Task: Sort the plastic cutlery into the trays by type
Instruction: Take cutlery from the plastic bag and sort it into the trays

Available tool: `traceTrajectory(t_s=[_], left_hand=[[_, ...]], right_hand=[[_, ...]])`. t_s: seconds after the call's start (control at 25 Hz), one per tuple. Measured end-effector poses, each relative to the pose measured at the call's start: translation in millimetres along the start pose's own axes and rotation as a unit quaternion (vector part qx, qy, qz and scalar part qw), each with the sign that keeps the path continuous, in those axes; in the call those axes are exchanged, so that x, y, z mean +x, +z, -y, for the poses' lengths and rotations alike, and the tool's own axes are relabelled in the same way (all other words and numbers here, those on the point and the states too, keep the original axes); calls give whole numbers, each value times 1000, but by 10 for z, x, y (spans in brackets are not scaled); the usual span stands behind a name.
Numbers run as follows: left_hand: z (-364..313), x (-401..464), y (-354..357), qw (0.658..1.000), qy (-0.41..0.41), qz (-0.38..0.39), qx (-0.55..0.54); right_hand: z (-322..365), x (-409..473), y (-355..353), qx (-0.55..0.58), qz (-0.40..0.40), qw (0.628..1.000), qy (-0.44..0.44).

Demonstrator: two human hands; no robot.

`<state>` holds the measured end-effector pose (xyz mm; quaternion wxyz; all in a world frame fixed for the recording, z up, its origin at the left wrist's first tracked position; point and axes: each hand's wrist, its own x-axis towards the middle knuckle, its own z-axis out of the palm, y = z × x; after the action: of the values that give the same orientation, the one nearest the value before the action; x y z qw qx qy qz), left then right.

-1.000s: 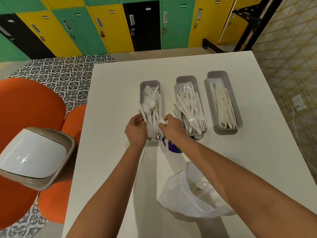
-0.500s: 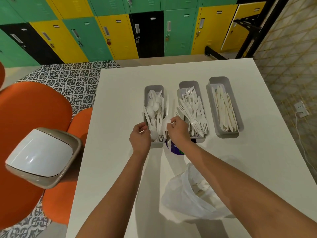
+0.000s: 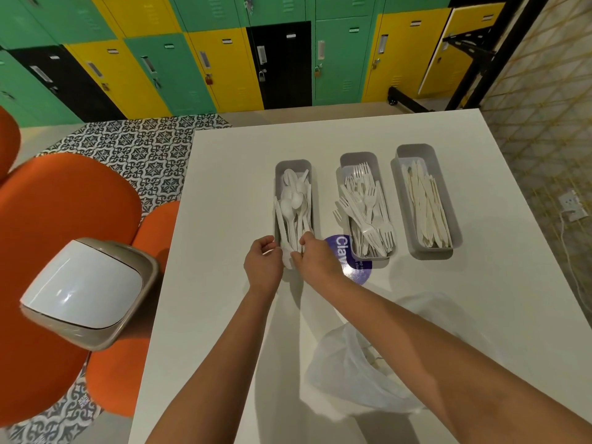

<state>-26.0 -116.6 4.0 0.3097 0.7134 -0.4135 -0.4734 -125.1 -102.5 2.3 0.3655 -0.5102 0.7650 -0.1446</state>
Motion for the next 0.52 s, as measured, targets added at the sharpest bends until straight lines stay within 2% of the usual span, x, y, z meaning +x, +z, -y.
traceTrajectory(t_s=[0.12,0.28,0.44,0.52], left_hand=[[-4,-44,-36,1000,-3,-1,1],[-57,-204,-18,1000,25,9,-14],[-203,-669,160,990,58,123,-43],[-188,-987,269,976,95,196,-21]], right_hand=[[-42,-59,-80,-15,-13,1000,-15],[-291,-279,-327,24,-45,997,-54],[-708,-512,-642,81,-103,990,-51],[-906,-695,-792,119,-148,981,-38]])
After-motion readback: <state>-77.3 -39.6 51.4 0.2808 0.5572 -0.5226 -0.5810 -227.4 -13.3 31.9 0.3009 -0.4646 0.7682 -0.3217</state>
